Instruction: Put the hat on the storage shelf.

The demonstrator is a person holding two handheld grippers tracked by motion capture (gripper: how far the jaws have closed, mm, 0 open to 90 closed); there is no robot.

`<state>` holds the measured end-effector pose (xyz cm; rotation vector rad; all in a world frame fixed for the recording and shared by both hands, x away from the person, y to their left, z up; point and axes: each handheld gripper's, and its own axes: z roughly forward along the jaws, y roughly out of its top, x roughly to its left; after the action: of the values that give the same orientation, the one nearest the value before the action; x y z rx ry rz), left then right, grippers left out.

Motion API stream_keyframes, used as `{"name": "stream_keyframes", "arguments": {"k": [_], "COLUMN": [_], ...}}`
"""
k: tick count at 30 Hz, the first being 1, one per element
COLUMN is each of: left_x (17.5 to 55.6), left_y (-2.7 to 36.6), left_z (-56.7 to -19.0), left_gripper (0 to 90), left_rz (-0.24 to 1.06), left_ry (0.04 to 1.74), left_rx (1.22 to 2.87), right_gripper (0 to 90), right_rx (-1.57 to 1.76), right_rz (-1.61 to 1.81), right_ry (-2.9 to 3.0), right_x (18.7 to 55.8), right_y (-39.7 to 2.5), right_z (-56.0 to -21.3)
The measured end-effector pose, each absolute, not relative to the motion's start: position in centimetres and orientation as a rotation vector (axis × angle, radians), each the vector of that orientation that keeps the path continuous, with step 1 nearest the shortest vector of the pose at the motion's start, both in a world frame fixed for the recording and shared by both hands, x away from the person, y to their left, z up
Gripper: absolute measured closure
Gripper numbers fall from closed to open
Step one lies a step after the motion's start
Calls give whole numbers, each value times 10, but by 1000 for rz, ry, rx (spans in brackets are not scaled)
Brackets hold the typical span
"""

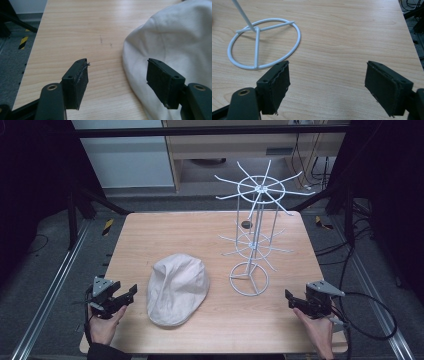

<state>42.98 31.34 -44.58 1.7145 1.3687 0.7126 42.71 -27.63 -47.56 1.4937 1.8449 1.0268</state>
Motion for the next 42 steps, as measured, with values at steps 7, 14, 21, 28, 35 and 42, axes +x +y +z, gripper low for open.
{"name": "stream_keyframes", "arguments": {"k": [7, 14, 21, 28, 35, 42], "left_x": [424, 420, 417, 417, 419, 427], "left_y": [306, 294, 280, 264, 258, 250], "left_z": [-432, -420, -409, -398, -388, -378], "left_gripper": [343, 341, 324, 297, 291, 290], "left_rz": [725, 717, 737, 742, 753, 776], "left_ry": [1326, 1291, 1253, 1201, 1183, 1186], "left_rx": [1700, 1694, 1712, 1754, 1766, 1759], "right_gripper": [209, 222, 245, 261, 274, 268], "right_rx": [1475, 1465, 1463, 1467, 1451, 1442], "right_rz": [1012, 999, 998, 1015, 1000, 995], "right_ry": [1863, 1872, 1872, 1859, 1868, 1889], "right_x": [428, 427, 426, 424, 423, 423], "right_y": [-273, -272, -271, -271, -271, -270], "right_z": [-476, -474, -473, -472, -473, -474]}}
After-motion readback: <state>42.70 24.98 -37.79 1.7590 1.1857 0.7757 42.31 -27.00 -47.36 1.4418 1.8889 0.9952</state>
